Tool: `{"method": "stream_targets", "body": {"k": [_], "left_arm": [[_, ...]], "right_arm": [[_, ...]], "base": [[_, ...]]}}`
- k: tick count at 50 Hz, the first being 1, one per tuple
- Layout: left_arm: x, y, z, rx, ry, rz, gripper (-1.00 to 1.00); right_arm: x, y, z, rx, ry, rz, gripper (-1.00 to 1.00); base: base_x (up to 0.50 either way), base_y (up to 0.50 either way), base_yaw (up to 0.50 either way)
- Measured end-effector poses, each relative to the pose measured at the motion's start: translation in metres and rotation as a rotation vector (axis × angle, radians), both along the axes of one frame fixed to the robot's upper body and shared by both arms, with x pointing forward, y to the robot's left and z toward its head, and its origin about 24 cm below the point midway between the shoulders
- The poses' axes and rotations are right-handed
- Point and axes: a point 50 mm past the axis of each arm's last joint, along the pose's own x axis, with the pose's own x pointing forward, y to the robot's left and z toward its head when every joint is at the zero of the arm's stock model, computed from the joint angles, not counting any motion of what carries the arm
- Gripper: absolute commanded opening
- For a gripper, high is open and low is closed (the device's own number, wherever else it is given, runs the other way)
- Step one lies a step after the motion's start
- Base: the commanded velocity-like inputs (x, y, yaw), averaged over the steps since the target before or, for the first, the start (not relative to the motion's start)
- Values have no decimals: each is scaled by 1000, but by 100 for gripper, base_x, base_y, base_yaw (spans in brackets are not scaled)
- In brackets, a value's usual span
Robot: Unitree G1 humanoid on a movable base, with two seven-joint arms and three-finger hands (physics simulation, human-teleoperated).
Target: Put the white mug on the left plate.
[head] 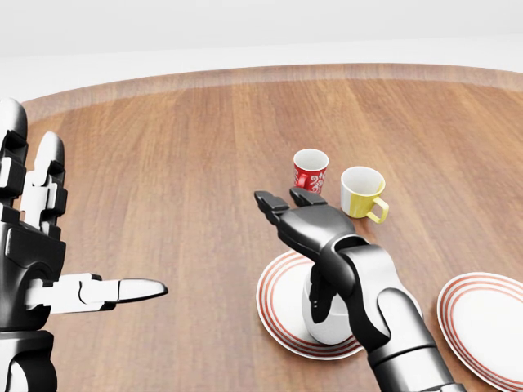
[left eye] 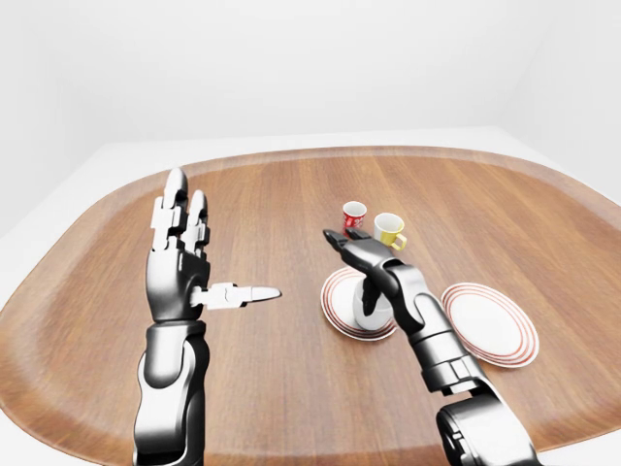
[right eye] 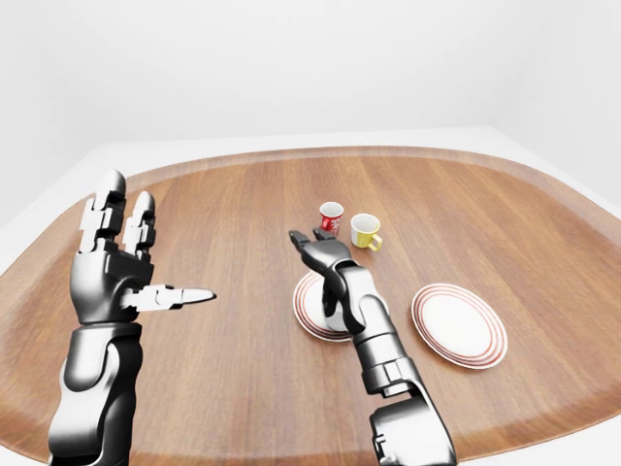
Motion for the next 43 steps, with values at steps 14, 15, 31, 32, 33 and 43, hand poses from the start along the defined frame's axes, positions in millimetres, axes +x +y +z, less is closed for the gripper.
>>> {"method": "stream_targets", "body": {"k": [14,15,31,32,33,43], "left_arm": [[0,0,0,1,1,0,96],[0,0,0,1,0,0,96],[0,2,3,-3,-14,5,96],[0,2,3,-3,-15,6,96],[0,2,3,-3,-16,6,96],[0,3,4,-4,-19,9,97]], "right_arm": [[-10,3,29,48,-40,43,100],[-10,3,32,54,-46,45,100],[-5,-7,98,388,-140,-5,100],[-5,-7,102,419,-152,2,100],[-5,-8,106,450,-165,10,100],[-8,-22,122,743,-235,37,100]], "base": [[0,0,0],[0,0,0],[0,0,0],[0,0,0],[0,0,0],[0,0,0]]}}
